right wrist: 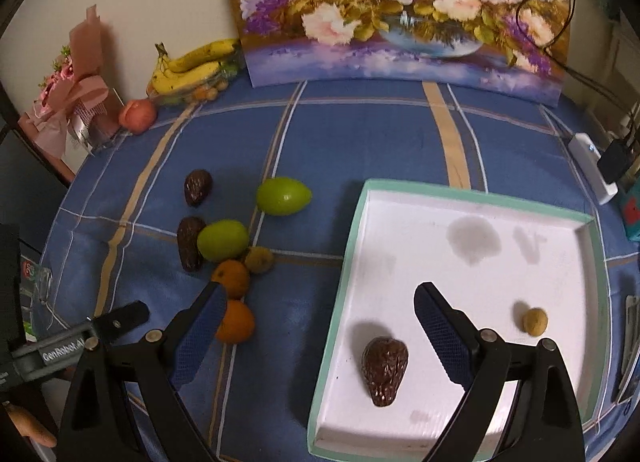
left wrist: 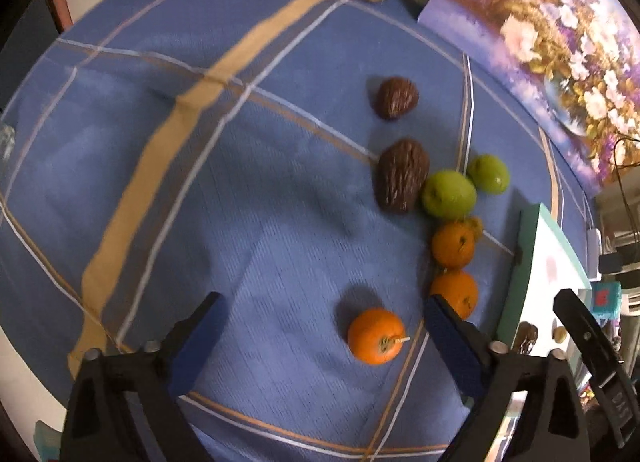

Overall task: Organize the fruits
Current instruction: 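Grasp a small orange with the left gripper while the right gripper grasps another orange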

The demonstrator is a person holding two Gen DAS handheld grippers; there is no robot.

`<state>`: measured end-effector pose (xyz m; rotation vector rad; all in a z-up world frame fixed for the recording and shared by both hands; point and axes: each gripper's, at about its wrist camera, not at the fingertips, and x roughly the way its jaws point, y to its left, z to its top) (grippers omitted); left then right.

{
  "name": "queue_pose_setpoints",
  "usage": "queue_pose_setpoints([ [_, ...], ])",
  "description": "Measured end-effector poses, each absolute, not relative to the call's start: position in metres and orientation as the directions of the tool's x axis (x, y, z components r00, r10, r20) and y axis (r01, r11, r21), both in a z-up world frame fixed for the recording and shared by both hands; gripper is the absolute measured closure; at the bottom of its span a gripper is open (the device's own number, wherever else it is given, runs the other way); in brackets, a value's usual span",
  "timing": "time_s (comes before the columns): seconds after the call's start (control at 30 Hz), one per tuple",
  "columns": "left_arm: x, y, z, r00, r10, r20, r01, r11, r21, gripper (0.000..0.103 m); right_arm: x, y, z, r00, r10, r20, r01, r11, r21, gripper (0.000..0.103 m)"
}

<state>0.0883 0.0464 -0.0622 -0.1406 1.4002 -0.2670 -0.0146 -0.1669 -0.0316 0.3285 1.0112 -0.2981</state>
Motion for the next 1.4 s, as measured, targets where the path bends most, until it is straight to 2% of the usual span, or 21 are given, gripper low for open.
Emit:
queue_pose_setpoints([
  [0.13, 0.084, 0.037, -0.07, 0.101, -0.276, -0.956, 0.128, 0.956, -0.262, 0.022, -0.014, -0.165, -0.041, 0.465, -0.09, -0.881, 0.391, 0.914, 0.113, 0.008],
  [0.3, 0.079, 0.025, -0.077, 0.055, -0.311, -0.949, 0.149, 0.942, -0.3, 0.042, -0.013, -0.163, -0.042, 0.466, -0.091, -0.88, 0.38, 0.919, 0.106, 0.008],
  [0.4, 0.077, 0.018, -0.079, 0.042, -0.33, -0.943, 0.163, 0.934, -0.319, 0.05, -0.013, -0.163, -0.041, 0.468, -0.09, -0.879, 0.373, 0.922, 0.105, 0.009],
  [0.47, 0.074, 0.016, -0.079, 0.038, -0.33, -0.943, 0.172, 0.932, -0.32, 0.053, -0.012, -0.161, -0.04, 0.47, -0.089, -0.878, 0.37, 0.923, 0.104, 0.009],
  [0.57, 0.072, 0.009, -0.084, 0.018, -0.324, -0.946, 0.186, 0.931, -0.315, 0.064, -0.011, -0.159, -0.039, 0.474, -0.089, -0.876, 0.363, 0.926, 0.102, 0.009],
  [0.77, 0.073, 0.009, -0.084, 0.03, -0.332, -0.943, 0.17, 0.931, -0.323, 0.065, -0.008, -0.156, -0.041, 0.474, -0.083, -0.876, 0.357, 0.928, 0.105, 0.009],
  [0.87, 0.08, 0.027, -0.076, 0.096, -0.302, -0.948, 0.126, 0.949, -0.289, 0.066, -0.004, -0.151, -0.043, 0.474, -0.077, -0.877, 0.348, 0.931, 0.107, 0.01],
  [0.9, 0.082, 0.033, -0.071, 0.128, -0.286, -0.95, 0.108, 0.956, -0.273, 0.066, -0.003, -0.149, -0.043, 0.474, -0.074, -0.878, 0.343, 0.933, 0.107, 0.013],
  [0.97, 0.086, 0.043, -0.067, 0.167, -0.273, -0.947, 0.071, 0.962, -0.264, 0.066, 0.001, -0.144, -0.046, 0.47, -0.07, -0.88, 0.331, 0.938, 0.102, 0.029],
  [1.13, 0.092, 0.065, -0.062, 0.216, -0.272, -0.938, -0.011, 0.96, -0.281, 0.066, 0.012, -0.128, -0.054, 0.454, -0.04, -0.89, 0.282, 0.954, 0.101, 0.03],
  [1.23, 0.092, 0.07, -0.062, 0.222, -0.283, -0.933, -0.024, 0.955, -0.295, 0.066, 0.018, -0.115, -0.059, 0.447, -0.023, -0.894, 0.241, 0.966, 0.095, 0.045],
  [1.3, 0.093, 0.075, -0.06, 0.224, -0.284, -0.932, -0.025, 0.954, -0.297, 0.066, 0.021, -0.108, -0.062, 0.439, -0.017, -0.898, 0.221, 0.971, 0.09, 0.046],
  [1.4, 0.091, 0.08, -0.055, 0.224, -0.287, -0.931, -0.022, 0.954, -0.3, 0.066, 0.026, -0.097, -0.069, 0.425, 0.0, -0.905, 0.189, 0.978, 0.089, 0.053],
])
